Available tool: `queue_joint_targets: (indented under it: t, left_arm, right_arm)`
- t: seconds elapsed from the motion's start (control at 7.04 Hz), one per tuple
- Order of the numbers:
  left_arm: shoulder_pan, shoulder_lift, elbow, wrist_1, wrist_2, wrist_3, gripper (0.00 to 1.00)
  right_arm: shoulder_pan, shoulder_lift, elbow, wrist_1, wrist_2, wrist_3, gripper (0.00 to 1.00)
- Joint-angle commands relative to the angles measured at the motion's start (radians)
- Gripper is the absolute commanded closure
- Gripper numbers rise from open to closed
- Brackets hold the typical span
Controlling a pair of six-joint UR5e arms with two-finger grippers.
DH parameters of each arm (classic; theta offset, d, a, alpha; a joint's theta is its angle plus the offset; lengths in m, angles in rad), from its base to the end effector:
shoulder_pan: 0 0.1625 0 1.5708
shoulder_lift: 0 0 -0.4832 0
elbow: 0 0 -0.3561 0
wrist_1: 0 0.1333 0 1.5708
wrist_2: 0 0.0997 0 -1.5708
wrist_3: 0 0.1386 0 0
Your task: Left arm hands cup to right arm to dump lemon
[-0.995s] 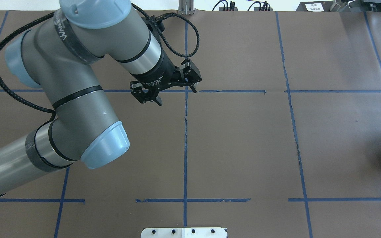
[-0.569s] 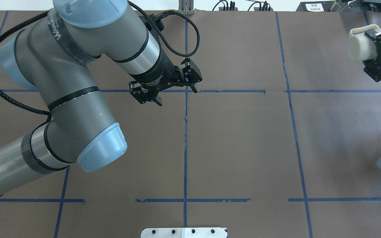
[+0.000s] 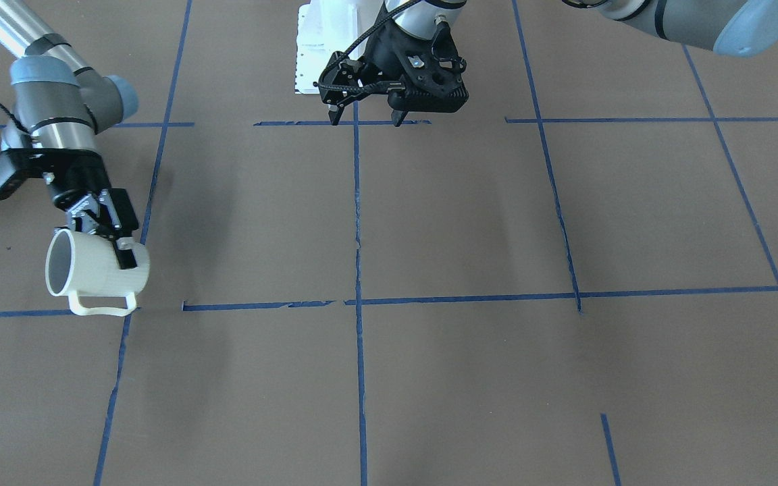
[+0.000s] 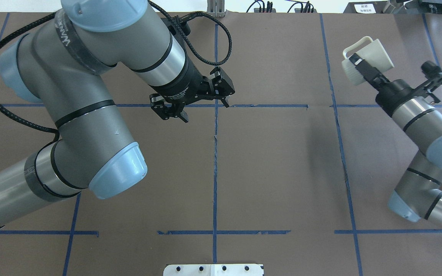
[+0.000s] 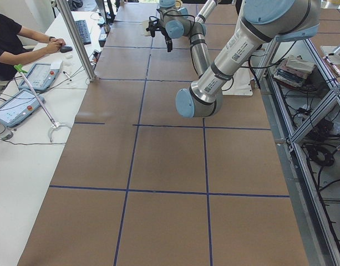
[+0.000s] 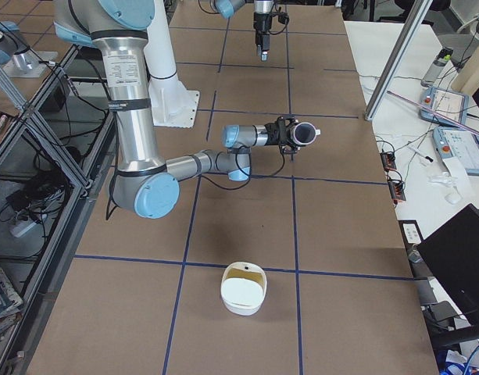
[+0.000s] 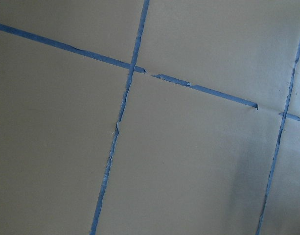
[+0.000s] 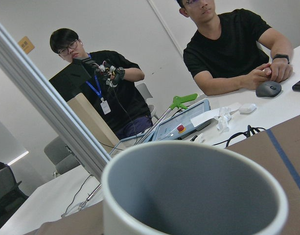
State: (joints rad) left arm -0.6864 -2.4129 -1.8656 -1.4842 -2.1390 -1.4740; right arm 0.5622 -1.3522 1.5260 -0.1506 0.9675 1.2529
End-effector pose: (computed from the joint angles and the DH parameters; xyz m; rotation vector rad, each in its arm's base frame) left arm 0.4742 -0.4644 0.1328 -0.0857 1.1378 -0.2263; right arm -0.3670 -0.4817 0.4703 1.0936 -1.2094 0.6675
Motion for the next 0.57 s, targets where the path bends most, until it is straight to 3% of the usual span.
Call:
queue_joint_targets:
  t: [0.0, 0.14, 0.43]
  left_arm:
    - [-0.010, 0.002, 0.006, -0.001, -0.001, 0.006, 0.00]
    - [-0.018, 0.000, 0.009, -0.002, -0.001, 0.006, 0.00]
    - [-0.019, -0.006, 0.019, -0.004, 0.016, 0.004, 0.00]
  right_arm:
    - [-0.114, 0.102, 0.136, -0.364, -0.125, -0.090, 0.87]
    - [-0.151, 0.149, 0.178, -0.520, -0.150, -0.096, 0.87]
    - [-0.229, 0.232, 0.187, -0.717, -0.202, -0.193, 0.87]
